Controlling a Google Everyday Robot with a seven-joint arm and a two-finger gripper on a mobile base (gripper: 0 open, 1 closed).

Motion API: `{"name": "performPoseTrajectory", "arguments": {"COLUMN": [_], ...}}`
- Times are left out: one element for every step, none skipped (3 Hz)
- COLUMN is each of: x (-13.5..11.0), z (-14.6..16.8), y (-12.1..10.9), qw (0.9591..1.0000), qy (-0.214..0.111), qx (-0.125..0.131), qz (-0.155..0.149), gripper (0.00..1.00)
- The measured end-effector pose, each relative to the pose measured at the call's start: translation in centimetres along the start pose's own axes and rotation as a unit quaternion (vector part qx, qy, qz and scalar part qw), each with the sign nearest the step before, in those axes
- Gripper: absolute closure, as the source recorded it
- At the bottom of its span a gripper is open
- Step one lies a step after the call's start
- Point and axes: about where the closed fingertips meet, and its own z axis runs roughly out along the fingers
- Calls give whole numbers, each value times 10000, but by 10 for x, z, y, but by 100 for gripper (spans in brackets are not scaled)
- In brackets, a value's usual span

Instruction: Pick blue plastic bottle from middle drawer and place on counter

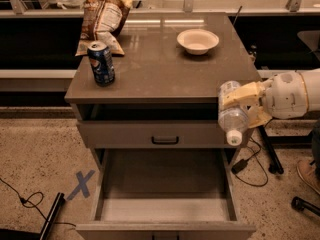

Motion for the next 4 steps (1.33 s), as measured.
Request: {"name": "performPoseTrajectory", "arguments": {"x": [-16,-19,-1,26], "z": [-21,-26,-24,-16], "y": [-21,-34,-52,-72], "qw": [9979,9955,9928,9912], "qy": [264,405,508,499], "qx": [363,316,106,-76], "qz": [-469,-799,-1081,-1222], "gripper": [100,100,100,100]}}
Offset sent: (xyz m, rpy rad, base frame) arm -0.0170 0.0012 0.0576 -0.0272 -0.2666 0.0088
